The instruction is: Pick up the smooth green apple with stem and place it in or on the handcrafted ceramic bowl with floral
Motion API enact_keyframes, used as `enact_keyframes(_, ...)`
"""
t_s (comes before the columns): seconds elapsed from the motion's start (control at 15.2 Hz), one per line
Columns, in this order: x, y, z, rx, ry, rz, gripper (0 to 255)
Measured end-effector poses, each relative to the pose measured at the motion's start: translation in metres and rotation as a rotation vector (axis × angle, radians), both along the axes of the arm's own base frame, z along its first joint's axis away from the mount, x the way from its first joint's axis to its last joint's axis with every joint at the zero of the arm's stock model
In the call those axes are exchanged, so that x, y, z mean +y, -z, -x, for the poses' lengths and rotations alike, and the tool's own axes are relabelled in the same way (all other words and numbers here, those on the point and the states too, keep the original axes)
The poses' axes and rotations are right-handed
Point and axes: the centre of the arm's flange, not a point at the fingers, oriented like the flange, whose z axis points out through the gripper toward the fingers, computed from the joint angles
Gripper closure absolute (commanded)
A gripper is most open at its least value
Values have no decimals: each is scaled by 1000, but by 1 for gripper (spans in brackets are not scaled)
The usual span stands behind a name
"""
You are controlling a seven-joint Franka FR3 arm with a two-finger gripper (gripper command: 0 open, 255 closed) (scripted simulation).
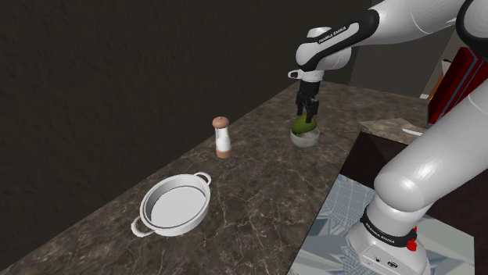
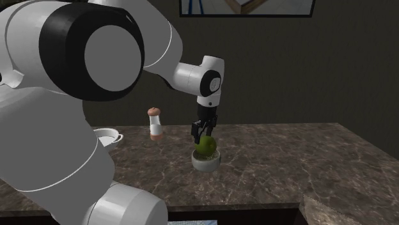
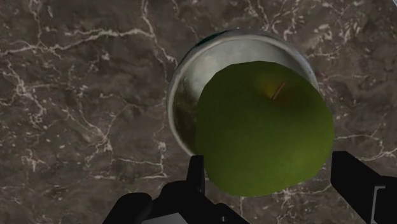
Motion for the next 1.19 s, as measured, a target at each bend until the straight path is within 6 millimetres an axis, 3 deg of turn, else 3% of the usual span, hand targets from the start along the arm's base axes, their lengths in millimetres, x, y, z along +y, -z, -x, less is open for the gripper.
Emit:
enact_keyframes(0.2, 0, 0, 0, 0, 0, 0, 255)
enact_keyframes(0.26, 0, 0, 0, 0, 0, 0, 0)
enact_keyframes(0.66, 0, 0, 0, 0, 0, 0, 0)
enact_keyframes(0.92, -4, -39, -3, -1, 0, 0, 0)
enact_keyframes(1.19, -6, -49, -2, 0, 0, 0, 0)
